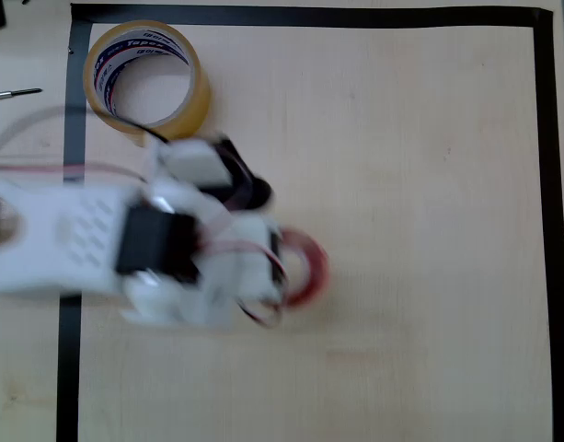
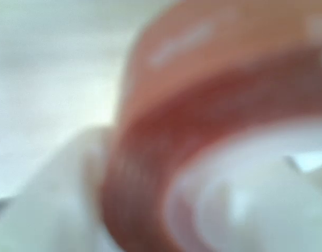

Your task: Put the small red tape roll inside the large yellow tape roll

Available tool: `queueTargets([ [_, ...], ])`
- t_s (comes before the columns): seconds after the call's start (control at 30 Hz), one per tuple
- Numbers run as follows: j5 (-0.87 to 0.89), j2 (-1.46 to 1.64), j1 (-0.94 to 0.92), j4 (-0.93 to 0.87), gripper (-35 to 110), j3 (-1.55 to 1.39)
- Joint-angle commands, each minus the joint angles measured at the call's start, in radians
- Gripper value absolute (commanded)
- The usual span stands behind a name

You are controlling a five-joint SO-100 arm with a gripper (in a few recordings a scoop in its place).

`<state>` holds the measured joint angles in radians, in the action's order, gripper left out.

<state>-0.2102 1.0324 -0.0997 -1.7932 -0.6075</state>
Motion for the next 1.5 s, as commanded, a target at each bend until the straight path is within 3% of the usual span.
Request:
queueTargets([
  [0.0, -0.012, 0.571, 0.120, 0.066, 0, -0.482],
  [0.23, -0.002, 0.907, 0.420, 0.153, 0, -0.966],
  [0.6, -0.037, 0.982, 0.667, 0.293, 0, -1.239],
  [1.37, -0.055, 0.836, 0.681, 0.569, 0, -1.385],
  [1.47, -0.055, 0.838, 0.681, 0.569, 11, -1.384],
])
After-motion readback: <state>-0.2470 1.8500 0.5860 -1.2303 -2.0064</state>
